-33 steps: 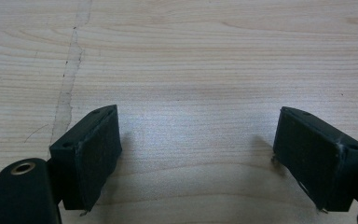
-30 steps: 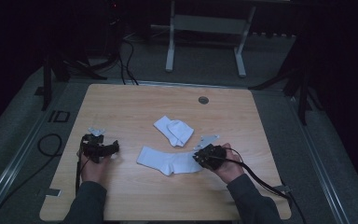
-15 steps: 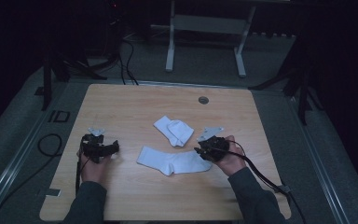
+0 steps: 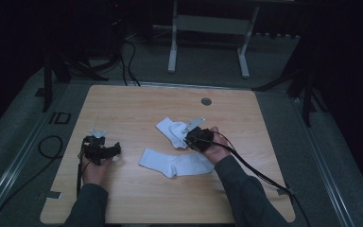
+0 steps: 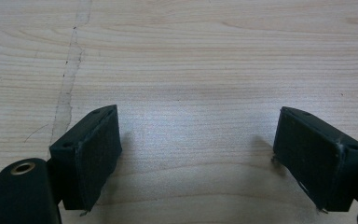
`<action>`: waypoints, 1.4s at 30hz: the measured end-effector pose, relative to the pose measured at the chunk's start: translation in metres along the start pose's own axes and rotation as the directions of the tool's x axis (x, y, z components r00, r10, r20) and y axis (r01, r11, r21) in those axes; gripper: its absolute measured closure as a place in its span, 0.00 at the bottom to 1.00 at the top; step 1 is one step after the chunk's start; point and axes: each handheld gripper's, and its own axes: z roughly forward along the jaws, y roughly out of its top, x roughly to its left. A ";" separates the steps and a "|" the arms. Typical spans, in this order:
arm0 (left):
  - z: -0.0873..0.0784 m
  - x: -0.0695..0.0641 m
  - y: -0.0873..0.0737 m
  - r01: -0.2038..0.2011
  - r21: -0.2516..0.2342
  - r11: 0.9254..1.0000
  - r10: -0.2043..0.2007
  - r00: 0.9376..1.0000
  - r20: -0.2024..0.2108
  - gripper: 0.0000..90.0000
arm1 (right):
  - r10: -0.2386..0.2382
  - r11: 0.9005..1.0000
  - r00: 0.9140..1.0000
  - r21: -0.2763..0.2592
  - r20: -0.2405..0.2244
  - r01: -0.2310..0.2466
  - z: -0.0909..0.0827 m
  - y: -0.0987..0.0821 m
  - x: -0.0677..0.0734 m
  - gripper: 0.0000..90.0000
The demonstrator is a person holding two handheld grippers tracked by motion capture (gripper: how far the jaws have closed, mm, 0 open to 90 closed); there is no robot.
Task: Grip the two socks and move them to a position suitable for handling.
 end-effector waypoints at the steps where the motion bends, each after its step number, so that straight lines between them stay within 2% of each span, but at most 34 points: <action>1: 0.000 0.000 0.000 0.000 -0.001 1.000 0.000 1.000 0.001 0.17 | 0.000 1.000 1.000 0.000 0.000 0.000 0.000 0.000 0.000 0.94; 4: 0.000 0.000 0.000 0.001 -0.003 1.000 -0.001 1.000 0.000 0.17 | 0.003 0.999 1.000 0.034 -0.016 -0.003 0.019 0.005 -0.001 0.94; 9: 0.000 0.000 0.000 0.000 -0.003 1.000 0.000 1.000 0.001 0.17 | 0.005 0.999 0.999 0.039 -0.045 -0.004 0.034 0.009 0.001 0.95; 10: 0.000 0.000 0.000 0.002 -0.003 1.000 -0.002 1.000 0.002 0.17 | 0.008 0.998 0.999 0.055 -0.040 -0.006 0.041 0.010 0.001 0.95; 16: 0.000 0.000 0.000 -0.002 -0.001 1.000 0.002 1.000 0.002 0.17 | 0.027 0.996 0.999 0.087 -0.047 -0.023 0.053 0.008 -0.001 0.95; 18: 0.000 0.000 0.000 -0.001 -0.001 1.000 0.001 1.000 0.002 0.17 | 0.015 0.993 0.999 0.117 -0.048 -0.010 0.057 0.004 0.000 0.95; 23: 0.000 0.000 0.000 -0.001 -0.001 1.000 0.001 1.000 0.002 0.17 | 0.003 0.990 0.998 0.139 -0.058 0.005 0.056 -0.001 0.001 0.94; 25: 0.000 0.000 0.000 -0.001 -0.001 1.000 0.001 1.000 0.002 0.17 | -0.016 0.988 0.998 0.152 -0.054 0.024 0.055 -0.002 0.002 0.94; 26: 0.000 0.000 0.000 -0.001 -0.001 1.000 0.001 1.000 0.002 0.17 | -0.043 0.985 0.998 0.167 -0.050 0.051 0.053 -0.002 0.005 0.93; 30: 0.000 0.000 0.000 0.001 -0.002 1.000 -0.001 1.000 0.003 0.17 | -0.071 0.980 0.996 0.179 -0.059 0.081 0.049 -0.004 0.007 0.93; 35: 0.000 0.000 0.000 -0.001 -0.001 1.000 0.001 1.000 0.002 0.17 | -0.053 0.981 0.996 0.182 -0.070 0.065 0.045 -0.011 0.003 0.93; 40: 0.000 0.000 0.000 -0.001 -0.001 1.000 0.001 1.000 0.002 0.17 | -0.054 0.978 0.995 0.196 -0.086 0.070 0.040 -0.017 -0.002 0.92; 42: 0.000 0.000 0.000 -0.001 -0.001 1.000 0.001 1.000 0.002 0.17 | -0.041 0.982 0.995 0.180 -0.091 0.057 0.035 -0.018 -0.005 0.91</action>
